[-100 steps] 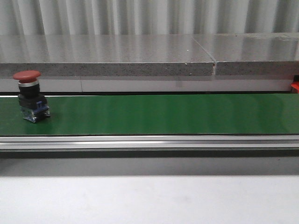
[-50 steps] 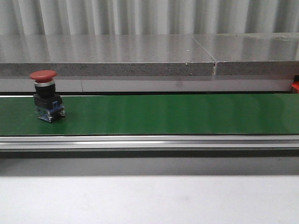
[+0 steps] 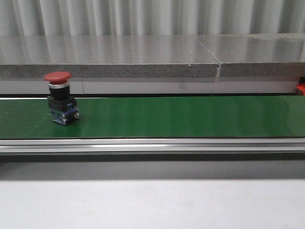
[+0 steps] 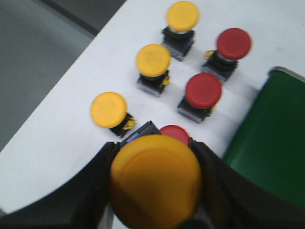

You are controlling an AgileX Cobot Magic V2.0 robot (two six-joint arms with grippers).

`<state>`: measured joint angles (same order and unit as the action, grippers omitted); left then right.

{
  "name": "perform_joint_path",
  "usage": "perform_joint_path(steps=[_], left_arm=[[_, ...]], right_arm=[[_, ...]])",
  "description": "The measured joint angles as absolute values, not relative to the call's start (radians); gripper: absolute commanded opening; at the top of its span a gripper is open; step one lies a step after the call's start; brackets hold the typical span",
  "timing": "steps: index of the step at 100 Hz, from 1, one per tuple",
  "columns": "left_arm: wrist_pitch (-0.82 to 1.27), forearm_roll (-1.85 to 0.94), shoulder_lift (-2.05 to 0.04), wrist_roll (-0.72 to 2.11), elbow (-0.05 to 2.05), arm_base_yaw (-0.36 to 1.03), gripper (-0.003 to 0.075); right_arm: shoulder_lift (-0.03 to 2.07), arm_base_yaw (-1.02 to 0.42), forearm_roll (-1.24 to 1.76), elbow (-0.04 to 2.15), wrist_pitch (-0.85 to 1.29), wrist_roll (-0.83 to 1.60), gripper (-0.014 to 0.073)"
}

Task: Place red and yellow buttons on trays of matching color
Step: 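Set the yellow button on the belt and open the left gripper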

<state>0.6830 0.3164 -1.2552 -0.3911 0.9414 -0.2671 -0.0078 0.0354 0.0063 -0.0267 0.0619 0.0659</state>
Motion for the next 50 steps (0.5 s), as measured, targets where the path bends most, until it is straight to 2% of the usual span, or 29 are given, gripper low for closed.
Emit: perform_joint_path(steps=[26,50], left_arm=[[0.730,0.258,-1.361,-0.286,1.073,-0.097,-0.0020],[0.741,0.212,-1.471,-0.276,1.118,-0.069,-0.0020]], right_arm=[[-0.008,0.035,0.006,-0.027,0.062,0.066,-0.0069],[-0.008,0.035,0.006,-0.027,0.062,0.066,-0.0069]])
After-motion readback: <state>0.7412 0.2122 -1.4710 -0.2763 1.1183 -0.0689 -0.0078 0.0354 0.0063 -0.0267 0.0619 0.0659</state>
